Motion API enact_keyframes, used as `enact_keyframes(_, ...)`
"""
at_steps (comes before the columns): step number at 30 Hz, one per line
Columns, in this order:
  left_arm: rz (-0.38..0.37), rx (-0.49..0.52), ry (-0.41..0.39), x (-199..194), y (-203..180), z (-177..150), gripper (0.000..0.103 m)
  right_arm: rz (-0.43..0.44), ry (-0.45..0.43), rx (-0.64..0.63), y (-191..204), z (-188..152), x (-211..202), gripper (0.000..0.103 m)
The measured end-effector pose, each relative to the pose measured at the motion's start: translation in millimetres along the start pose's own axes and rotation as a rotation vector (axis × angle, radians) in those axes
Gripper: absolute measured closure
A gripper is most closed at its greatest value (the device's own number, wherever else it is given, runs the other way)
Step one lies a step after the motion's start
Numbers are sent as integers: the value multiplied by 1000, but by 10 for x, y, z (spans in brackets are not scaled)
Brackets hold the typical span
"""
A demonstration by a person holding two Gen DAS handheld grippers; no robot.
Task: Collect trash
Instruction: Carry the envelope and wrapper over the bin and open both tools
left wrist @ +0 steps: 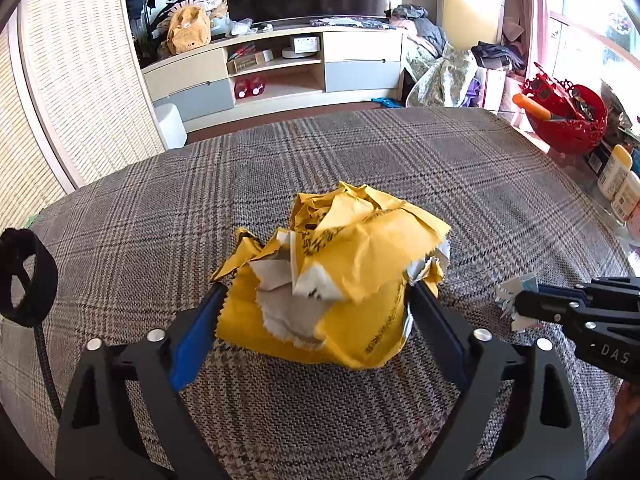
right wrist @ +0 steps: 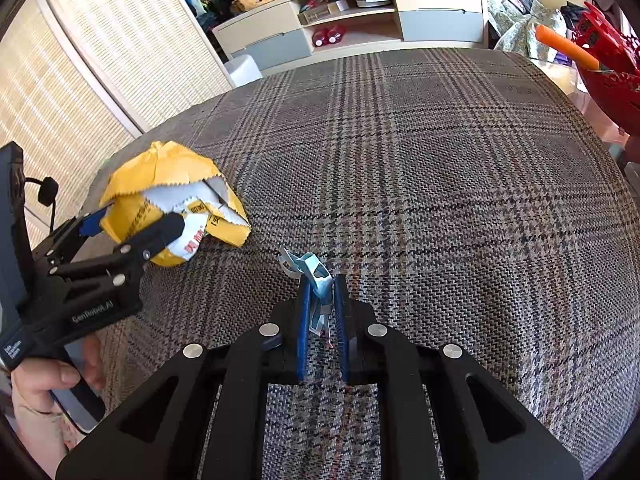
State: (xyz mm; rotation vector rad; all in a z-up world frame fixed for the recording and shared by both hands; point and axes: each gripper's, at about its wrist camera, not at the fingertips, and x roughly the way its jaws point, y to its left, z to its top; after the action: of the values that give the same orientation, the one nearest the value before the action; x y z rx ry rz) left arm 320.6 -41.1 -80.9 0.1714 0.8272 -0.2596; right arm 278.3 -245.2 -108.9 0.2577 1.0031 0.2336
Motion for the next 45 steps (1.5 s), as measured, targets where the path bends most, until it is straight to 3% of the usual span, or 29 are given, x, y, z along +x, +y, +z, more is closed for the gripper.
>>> enact_keyframes(9, -1, 20, 18, -182, -49, -102, 34, -9, -8, -16, 64, -54, -121, 90)
enact_keyframes(18, 9, 17, 9, -880, -184, -426, 35, -31, -13, -34, 193, -380, -594, 90)
enact_keyframes(33, -21, -99, -6, -2404, -263, -1464, 34, -47, -63, -84, 601, -1277, -1731, 90)
enact_keyframes(39, -29, -101, -8, -2660, -431, -1926, 34, -32, -61, -92, 672, -1790, -1858, 90)
enact_keyframes(45, -59, -136, 60, -2583, -596, -2492, 34, 4, -33, -56, 612, -2299, -1725, 90)
